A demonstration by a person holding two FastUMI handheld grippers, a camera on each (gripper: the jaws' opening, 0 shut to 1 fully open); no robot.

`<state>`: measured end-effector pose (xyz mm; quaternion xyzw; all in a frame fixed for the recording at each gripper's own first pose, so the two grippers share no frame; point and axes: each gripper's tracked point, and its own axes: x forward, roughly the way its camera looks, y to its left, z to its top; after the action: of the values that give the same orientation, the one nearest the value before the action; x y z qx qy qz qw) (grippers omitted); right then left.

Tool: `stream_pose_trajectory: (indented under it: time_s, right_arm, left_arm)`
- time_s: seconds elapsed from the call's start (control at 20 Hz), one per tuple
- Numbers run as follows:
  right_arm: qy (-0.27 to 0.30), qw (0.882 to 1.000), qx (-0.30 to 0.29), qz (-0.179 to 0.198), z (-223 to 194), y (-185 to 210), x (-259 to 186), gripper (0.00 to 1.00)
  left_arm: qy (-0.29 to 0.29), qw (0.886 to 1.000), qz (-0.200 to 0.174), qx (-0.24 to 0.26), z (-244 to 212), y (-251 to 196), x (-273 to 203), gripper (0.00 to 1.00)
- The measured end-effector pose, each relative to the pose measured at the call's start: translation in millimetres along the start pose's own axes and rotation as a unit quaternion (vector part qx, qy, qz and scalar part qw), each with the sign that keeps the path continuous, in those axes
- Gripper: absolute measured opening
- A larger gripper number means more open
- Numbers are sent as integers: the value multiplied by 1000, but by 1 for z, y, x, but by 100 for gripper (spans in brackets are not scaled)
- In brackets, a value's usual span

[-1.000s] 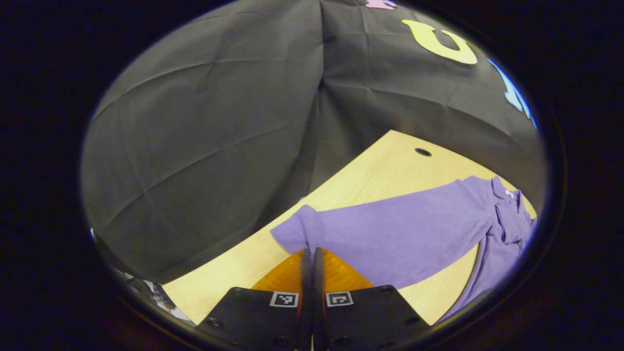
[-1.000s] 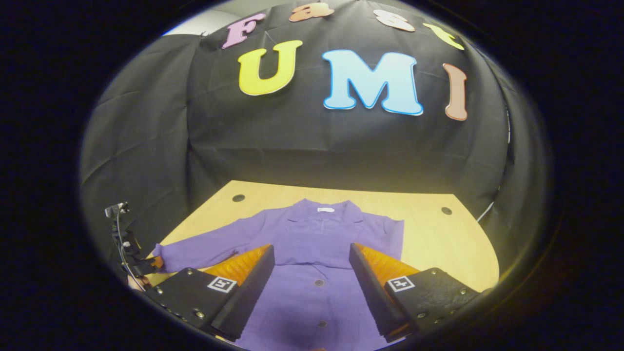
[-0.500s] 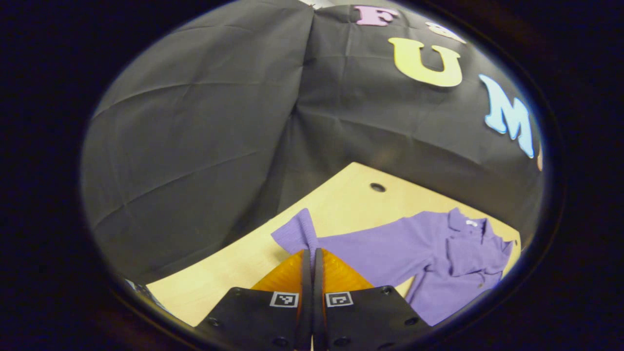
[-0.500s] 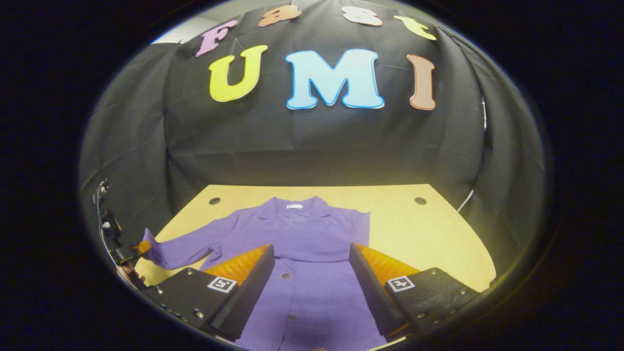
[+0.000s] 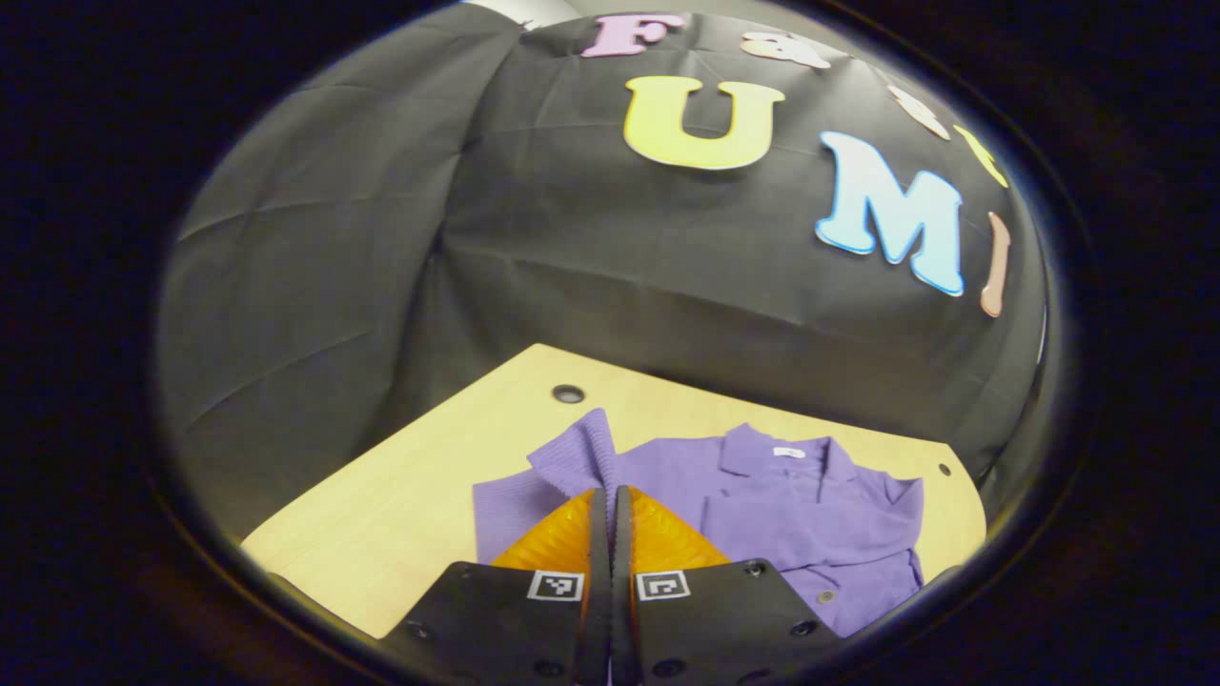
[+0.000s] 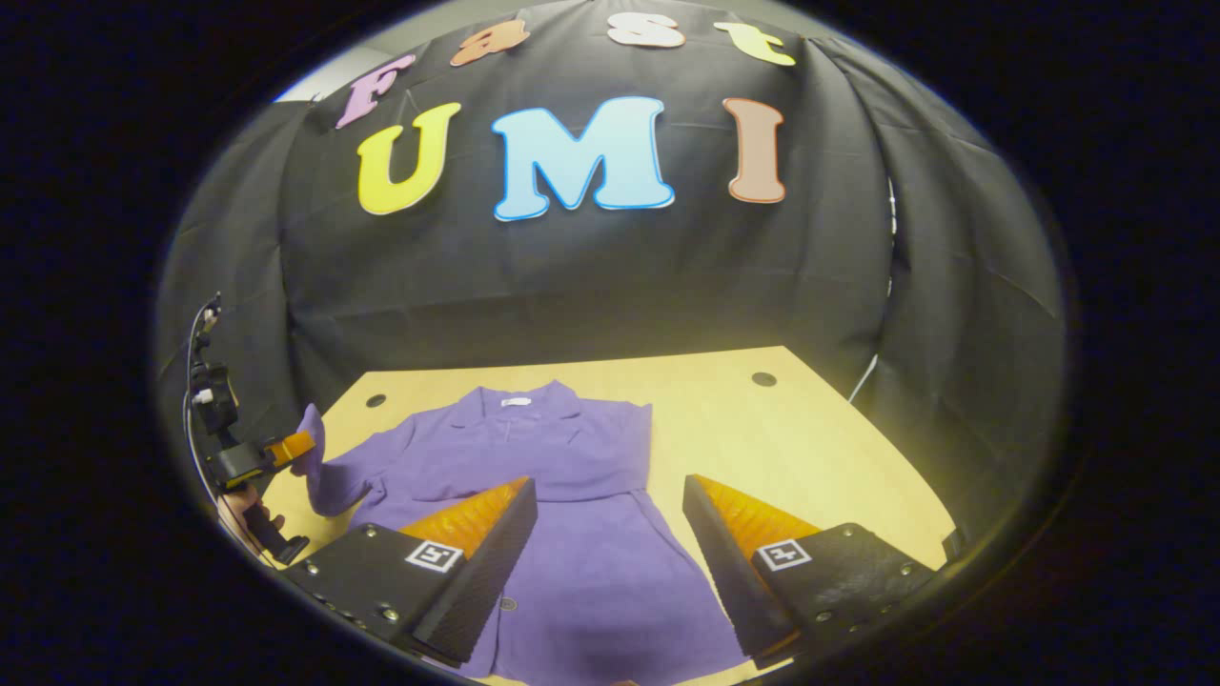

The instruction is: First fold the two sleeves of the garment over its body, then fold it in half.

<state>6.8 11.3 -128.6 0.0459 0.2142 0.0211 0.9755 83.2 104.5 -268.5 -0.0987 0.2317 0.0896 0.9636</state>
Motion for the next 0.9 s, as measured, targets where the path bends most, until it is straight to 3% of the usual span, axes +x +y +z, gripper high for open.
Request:
stream_pose_trajectory:
  time_s: [0.4, 0.65, 0.9]
  right_arm:
    - [5, 999, 22, -44, -14, -61, -6, 97]
    - [4, 997, 15, -72, -21, -102, -3, 96]
    - [8, 998, -6, -66, -25, -121, 4, 96]
  left_arm:
    - [-3, 992, -107, 62, 4, -159, 25, 6]
    - [3, 983, -146, 112, -17, -238, 42, 6]
    - [24, 974, -173, 143, -54, -299, 55, 6]
